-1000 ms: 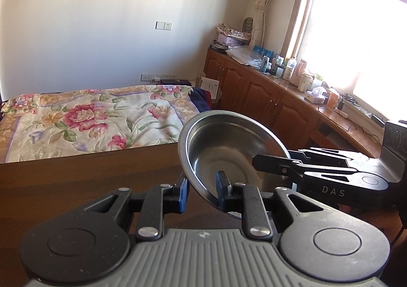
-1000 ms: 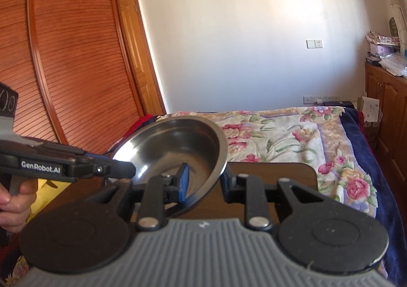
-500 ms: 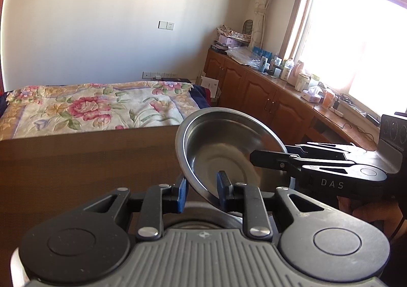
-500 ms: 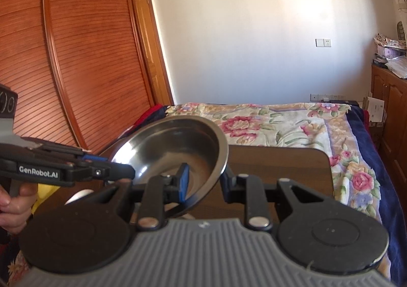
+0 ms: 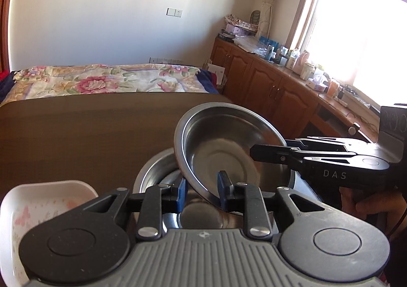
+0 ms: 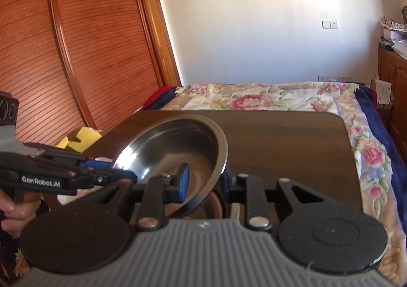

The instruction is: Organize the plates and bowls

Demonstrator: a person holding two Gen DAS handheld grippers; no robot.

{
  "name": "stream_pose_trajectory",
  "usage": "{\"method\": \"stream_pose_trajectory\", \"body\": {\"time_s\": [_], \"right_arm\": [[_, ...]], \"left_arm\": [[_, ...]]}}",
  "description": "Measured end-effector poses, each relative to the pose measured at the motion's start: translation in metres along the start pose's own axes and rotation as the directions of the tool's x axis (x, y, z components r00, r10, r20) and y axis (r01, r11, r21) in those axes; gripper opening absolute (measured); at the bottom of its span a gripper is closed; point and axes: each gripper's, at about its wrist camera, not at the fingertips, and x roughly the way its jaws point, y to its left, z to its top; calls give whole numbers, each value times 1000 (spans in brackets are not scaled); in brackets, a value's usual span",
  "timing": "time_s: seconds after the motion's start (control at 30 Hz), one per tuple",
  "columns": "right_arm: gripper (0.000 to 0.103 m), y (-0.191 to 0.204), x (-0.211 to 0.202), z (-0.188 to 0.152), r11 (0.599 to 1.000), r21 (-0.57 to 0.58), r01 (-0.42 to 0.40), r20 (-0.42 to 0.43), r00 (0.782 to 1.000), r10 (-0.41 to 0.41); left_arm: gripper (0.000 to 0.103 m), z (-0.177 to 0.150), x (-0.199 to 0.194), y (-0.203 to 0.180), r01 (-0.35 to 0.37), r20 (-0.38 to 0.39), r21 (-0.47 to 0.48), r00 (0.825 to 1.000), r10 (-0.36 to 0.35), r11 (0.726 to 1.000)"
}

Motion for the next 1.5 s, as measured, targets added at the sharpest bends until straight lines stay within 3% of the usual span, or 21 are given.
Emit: {"method": "stream_pose_trajectory", "body": {"time_s": [0.23, 0.73, 1.0, 1.5], "right_arm": [[28, 7, 4, -10, 1000, -3, -8, -25, 1000, 8], [28, 20, 21, -26, 991, -129, 36, -73, 996, -45], [29, 25, 23, -25, 969, -238, 65, -86, 992, -88], [30, 27, 8, -15, 965, -249, 88, -15, 995, -95]], "left_arm": [[26, -18, 2, 7, -12, -29, -3, 1000, 12, 1000], [27, -30, 18, 18, -35, -76, -3, 996, 35, 999], [31, -28, 16, 15, -41, -73, -10, 997, 40, 999], [32, -27, -2, 10, -62, 1, 11, 998, 62, 998]]}}
